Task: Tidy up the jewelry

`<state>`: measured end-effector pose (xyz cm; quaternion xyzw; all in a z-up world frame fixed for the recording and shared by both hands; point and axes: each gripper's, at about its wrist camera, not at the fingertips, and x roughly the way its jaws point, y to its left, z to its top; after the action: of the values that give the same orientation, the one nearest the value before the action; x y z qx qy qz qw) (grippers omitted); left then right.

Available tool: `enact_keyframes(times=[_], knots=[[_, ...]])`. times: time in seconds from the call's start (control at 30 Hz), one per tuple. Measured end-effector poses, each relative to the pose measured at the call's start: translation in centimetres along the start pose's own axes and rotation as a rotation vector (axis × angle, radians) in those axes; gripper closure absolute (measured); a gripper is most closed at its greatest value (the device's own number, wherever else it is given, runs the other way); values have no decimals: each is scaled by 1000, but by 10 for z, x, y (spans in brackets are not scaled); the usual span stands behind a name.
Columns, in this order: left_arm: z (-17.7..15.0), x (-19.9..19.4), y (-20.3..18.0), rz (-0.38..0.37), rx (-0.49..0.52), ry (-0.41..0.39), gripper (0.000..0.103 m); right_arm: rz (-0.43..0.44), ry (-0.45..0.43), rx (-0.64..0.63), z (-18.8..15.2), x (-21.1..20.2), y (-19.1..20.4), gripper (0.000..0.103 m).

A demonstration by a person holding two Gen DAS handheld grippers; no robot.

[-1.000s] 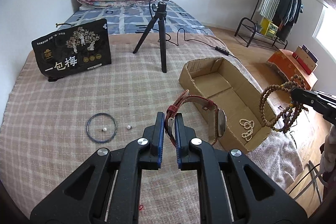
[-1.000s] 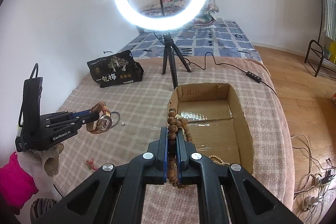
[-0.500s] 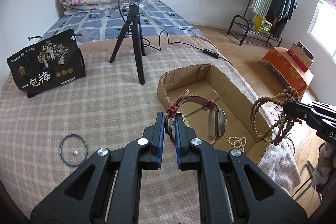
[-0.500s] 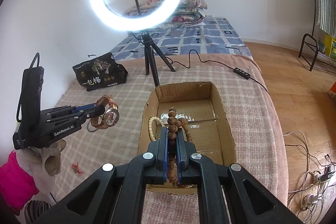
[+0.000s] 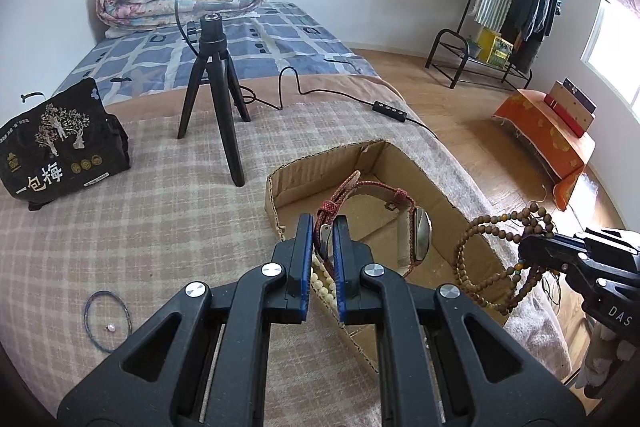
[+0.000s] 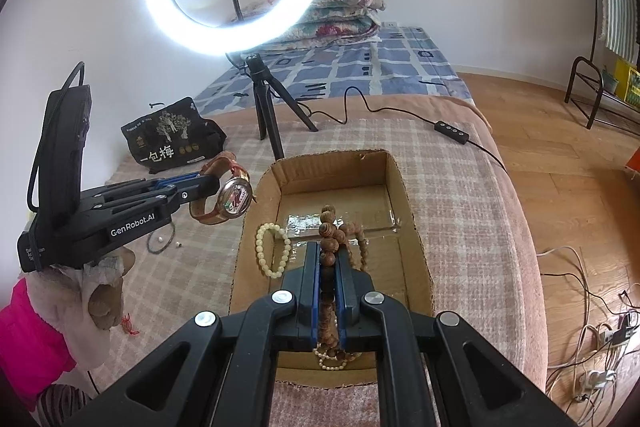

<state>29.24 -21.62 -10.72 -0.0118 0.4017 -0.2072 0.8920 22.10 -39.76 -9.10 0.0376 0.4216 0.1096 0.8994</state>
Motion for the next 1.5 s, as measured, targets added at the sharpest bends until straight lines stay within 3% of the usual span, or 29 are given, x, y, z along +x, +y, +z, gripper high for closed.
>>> enact_keyframes(times=[0.73,0.77,0.8,0.83,0.97,1.0,1.03,1.1,1.5], knots=[[14,20,-9,4,1,-13,93,10,15,17,1,23,-9,96],[14,20,-10,5,4,-15,90,9,14,16,0,23,-9,92],[14,19,-11,0,7,-16,81,8,6,14,0,21,-8,80],[14,19,-11,-1,9,-19,69,1,-1,15,0,20,-8,74],[15,11,-17,14,37,-54,64,-19,-11,20,-1,17,-7,42],[15,9,-19,15,43,-58,56,-23,-16,18,-1,16,-6,37],[15,7,-19,16,47,-67,49,-28,-20,16,-1,14,-5,35],[15,2,-21,23,51,-86,45,-38,-28,17,-2,12,-4,24],[16,-18,-18,28,51,-108,41,-84,-55,20,-2,0,7,2]])
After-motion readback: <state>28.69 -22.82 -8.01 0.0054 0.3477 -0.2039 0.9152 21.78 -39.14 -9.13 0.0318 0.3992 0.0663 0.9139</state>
